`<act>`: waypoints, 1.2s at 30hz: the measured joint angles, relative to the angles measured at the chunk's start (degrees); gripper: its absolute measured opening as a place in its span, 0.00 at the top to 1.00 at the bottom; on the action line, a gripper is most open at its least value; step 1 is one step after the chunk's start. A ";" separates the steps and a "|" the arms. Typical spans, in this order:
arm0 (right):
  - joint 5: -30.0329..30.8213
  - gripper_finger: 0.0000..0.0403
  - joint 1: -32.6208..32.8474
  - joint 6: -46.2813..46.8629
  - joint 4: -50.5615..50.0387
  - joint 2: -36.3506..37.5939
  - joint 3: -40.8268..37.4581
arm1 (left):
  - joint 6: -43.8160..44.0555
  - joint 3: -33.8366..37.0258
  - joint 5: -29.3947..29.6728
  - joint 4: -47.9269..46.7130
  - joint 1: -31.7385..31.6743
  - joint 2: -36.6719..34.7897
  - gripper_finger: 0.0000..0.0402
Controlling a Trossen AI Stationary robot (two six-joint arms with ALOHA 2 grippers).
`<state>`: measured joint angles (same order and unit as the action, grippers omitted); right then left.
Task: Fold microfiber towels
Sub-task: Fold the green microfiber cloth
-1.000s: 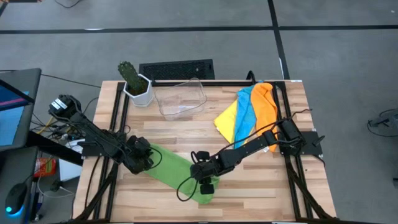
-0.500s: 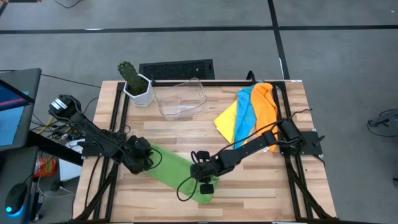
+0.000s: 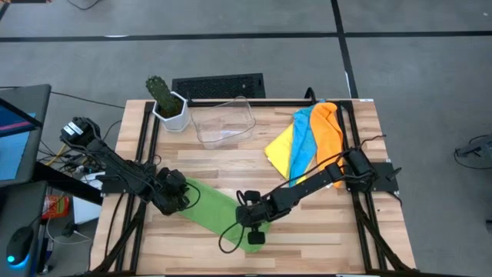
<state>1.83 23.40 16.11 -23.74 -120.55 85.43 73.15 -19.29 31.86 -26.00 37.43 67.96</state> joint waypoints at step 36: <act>13.39 0.69 7.88 10.76 -3.13 4.25 5.70 | 0.47 -3.51 -4.41 0.09 -0.04 -3.22 0.82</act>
<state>15.22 31.28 26.87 -26.87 -116.30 91.13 73.62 -22.79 27.46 -25.91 37.39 64.75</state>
